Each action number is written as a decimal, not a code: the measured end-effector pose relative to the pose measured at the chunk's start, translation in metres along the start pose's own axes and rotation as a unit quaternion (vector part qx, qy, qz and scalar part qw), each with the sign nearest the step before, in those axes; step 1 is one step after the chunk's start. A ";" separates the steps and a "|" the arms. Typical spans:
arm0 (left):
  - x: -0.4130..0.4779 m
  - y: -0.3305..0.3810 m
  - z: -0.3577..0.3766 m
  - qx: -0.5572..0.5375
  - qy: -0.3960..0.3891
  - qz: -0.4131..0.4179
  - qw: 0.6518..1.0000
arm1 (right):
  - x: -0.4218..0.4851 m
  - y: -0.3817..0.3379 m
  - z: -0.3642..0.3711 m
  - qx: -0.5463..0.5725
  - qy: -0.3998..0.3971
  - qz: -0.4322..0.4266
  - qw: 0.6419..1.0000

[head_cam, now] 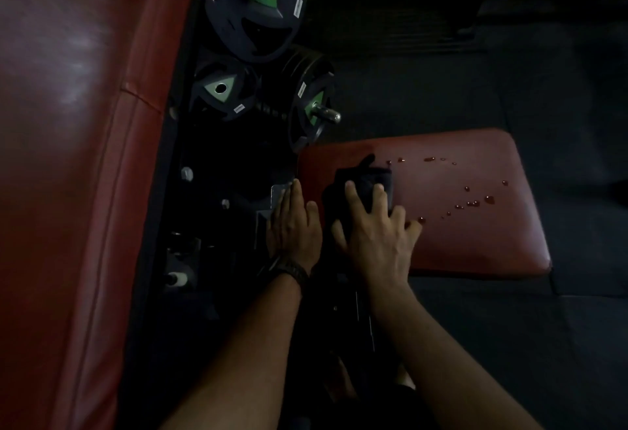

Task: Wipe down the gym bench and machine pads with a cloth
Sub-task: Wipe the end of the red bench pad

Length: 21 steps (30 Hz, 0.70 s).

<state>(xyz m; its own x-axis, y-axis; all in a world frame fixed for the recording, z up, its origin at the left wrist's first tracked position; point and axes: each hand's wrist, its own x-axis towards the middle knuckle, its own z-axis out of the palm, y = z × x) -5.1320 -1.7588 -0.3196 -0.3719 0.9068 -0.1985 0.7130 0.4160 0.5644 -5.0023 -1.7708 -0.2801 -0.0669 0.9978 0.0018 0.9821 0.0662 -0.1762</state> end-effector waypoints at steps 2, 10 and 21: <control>0.010 0.001 0.002 0.008 0.008 0.015 1.000 | -0.002 -0.002 0.007 0.020 0.017 -0.025 0.999; 0.020 -0.010 0.012 0.012 0.057 0.062 0.996 | 0.069 0.003 0.004 -0.006 -0.029 -0.155 0.987; 0.026 -0.016 0.013 0.072 0.044 0.129 0.988 | 0.047 -0.012 0.015 0.012 0.037 -0.141 0.989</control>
<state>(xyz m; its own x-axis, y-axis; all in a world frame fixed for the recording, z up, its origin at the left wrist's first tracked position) -5.1459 -1.7409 -0.3441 -0.2128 0.9770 0.0100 0.8657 0.1838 0.4656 -5.0200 -1.7246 -0.2922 -0.3240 0.9375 0.1267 0.9215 0.3431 -0.1818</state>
